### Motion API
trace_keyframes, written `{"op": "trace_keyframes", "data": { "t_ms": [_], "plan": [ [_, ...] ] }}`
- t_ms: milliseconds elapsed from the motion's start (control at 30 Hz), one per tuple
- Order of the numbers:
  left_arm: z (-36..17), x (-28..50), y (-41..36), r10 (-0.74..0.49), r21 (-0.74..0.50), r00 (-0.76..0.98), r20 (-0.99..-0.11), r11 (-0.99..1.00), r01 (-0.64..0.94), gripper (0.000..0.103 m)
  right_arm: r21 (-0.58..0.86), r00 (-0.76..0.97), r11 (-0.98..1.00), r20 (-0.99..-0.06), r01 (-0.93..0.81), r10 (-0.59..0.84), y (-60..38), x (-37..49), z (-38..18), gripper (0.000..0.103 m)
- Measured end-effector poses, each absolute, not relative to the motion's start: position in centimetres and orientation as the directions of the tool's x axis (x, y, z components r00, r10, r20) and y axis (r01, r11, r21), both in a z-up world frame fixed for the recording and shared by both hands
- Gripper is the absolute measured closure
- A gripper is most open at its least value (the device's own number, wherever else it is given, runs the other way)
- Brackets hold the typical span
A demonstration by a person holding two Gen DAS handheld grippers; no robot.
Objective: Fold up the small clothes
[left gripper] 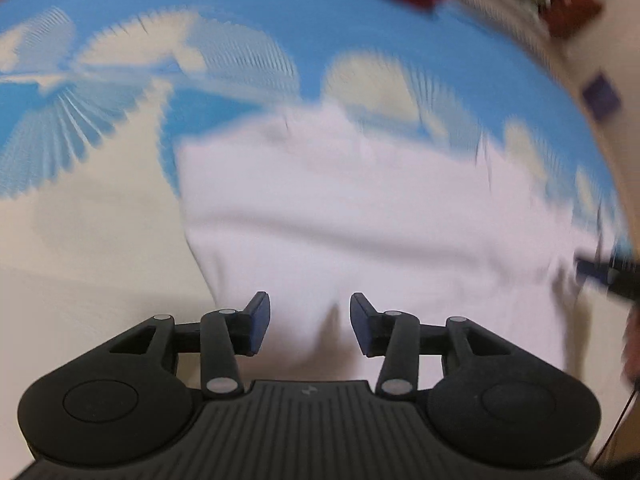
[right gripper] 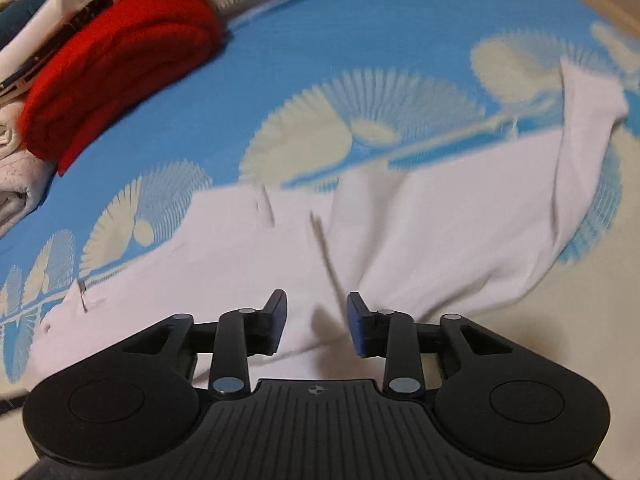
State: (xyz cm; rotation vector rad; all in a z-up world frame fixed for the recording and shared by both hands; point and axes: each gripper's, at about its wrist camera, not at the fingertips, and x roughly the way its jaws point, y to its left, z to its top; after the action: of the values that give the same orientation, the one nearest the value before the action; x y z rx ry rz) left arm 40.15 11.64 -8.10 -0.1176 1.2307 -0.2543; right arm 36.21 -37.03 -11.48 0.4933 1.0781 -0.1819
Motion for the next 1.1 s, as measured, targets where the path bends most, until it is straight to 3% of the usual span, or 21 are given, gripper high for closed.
{"op": "trace_keyframes", "data": {
  "t_ms": [33, 67, 133, 233, 333, 367, 467, 567, 667, 867, 1100],
  "plan": [
    [-9.2, 39.9, 11.2, -0.208, -0.171, 0.272, -0.939, 0.973, 0.153, 0.062, 0.302, 0.454, 0.866, -0.885, 0.399, 0.100, -37.0, 36.4, -11.8, 0.067],
    [-10.2, 39.4, 10.6, -0.114, -0.066, 0.247, -0.962, 0.979, 0.192, 0.081, 0.304, 0.442, 0.856, -0.891, 0.419, 0.101, -37.2, 36.4, -12.2, 0.067],
    [-10.2, 38.9, 9.7, -0.036, 0.034, 0.255, -0.966, 0.963, 0.266, 0.081, 0.288, 0.428, 0.851, -0.900, 0.439, 0.084, -37.1, 36.0, -12.5, 0.067],
    [-8.2, 39.2, 8.8, 0.022, 0.096, 0.312, -0.950, 0.970, 0.225, 0.081, 0.267, 0.421, 0.858, -0.905, 0.438, 0.067, -36.7, 36.1, -12.6, 0.067],
    [-8.2, 39.7, 8.6, -0.084, -0.025, 0.319, -0.944, 0.982, 0.186, 0.074, 0.237, 0.435, 0.883, -0.900, 0.405, 0.043, -35.9, 36.1, -12.2, 0.066],
    [-9.8, 40.0, 8.9, -0.069, -0.026, 0.270, -0.961, 0.987, 0.157, 0.071, 0.220, 0.435, 0.893, -0.900, 0.392, 0.031, -35.6, 36.0, -12.3, 0.065],
    [-10.2, 39.9, 9.1, -0.015, 0.024, 0.259, -0.966, 0.989, 0.148, 0.067, 0.172, 0.401, 0.910, -0.916, 0.377, 0.007, -35.0, 35.9, -13.5, 0.064],
    [-6.4, 39.4, 8.1, 0.046, 0.107, 0.380, -0.924, 0.984, 0.140, 0.063, 0.136, 0.375, 0.928, -0.927, 0.346, -0.004, -34.3, 35.6, -14.1, 0.064],
    [-3.3, 39.0, 7.2, 0.018, 0.087, 0.459, -0.888, 0.988, 0.129, 0.053, 0.108, 0.398, 0.940, -0.917, 0.324, -0.032, -33.7, 35.1, -13.4, 0.064],
    [1.6, 37.7, 4.5, -0.018, 0.070, 0.572, -0.820, 0.989, 0.131, 0.043, 0.111, 0.459, 0.938, -0.887, 0.328, -0.056, -34.7, 33.5, -9.6, 0.064],
    [3.8, 36.7, 3.3, -0.037, 0.047, 0.598, -0.801, 0.991, 0.124, 0.043, 0.097, 0.598, 0.954, -0.796, 0.283, -0.097, -38.4, 31.6, -2.8, 0.061]
  ]
}}
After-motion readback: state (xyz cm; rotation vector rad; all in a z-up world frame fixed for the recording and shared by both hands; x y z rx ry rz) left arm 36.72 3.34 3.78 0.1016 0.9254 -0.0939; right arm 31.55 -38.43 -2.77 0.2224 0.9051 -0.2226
